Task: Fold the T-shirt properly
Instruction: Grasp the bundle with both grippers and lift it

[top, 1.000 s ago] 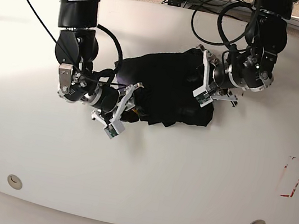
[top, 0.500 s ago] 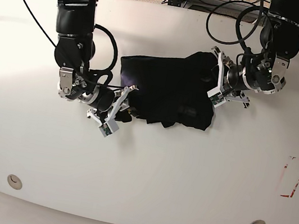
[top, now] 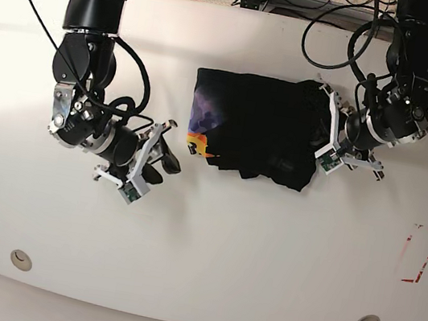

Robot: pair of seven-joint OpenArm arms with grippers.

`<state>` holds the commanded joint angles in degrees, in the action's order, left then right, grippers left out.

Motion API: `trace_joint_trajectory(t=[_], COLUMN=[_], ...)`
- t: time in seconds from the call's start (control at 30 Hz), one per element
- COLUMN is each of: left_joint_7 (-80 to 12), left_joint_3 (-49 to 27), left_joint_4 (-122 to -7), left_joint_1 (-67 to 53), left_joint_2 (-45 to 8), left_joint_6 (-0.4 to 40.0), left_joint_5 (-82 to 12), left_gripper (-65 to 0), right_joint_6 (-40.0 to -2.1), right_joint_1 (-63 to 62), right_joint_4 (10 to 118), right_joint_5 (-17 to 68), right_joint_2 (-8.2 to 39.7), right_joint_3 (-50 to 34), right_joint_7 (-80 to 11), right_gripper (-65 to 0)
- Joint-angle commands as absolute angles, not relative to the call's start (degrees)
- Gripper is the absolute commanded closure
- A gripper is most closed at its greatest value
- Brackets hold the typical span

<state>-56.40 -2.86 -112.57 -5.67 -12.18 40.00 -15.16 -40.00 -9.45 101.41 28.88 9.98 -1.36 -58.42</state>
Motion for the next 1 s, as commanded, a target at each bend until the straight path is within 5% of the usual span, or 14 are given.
trace_joint_trajectory(t=[0.47, 0.77, 1.0], left_joint_7=[-56.13, -56.04, -55.87], left_joint_3=[-3.21, -2.68, -1.63], left_joint_4=[-106.15, -102.29, -94.55], left_joint_1=[-8.13, -6.64, 1.71], left_joint_2=[-2.86, -5.05, -8.75], left_joint_6=[40.00, 40.00, 40.00], left_joint_5=[-9.19, -8.75, -8.92], left_gripper=[-14.6, -14.7, -14.6], right_joint_6=[-40.00, -40.00, -40.00], right_joint_1=[-5.23, -9.45, -3.47], right_joint_4=[96.22, 79.16, 85.41], right_joint_5=[24.04, 18.77, 18.07], right_joint_2=[6.29, 7.25, 8.48], right_joint_3=[0.57, 3.82, 3.82], right_joint_7=[-52.97, -41.01, -42.07], right_gripper=[-22.4, -22.4, -19.8])
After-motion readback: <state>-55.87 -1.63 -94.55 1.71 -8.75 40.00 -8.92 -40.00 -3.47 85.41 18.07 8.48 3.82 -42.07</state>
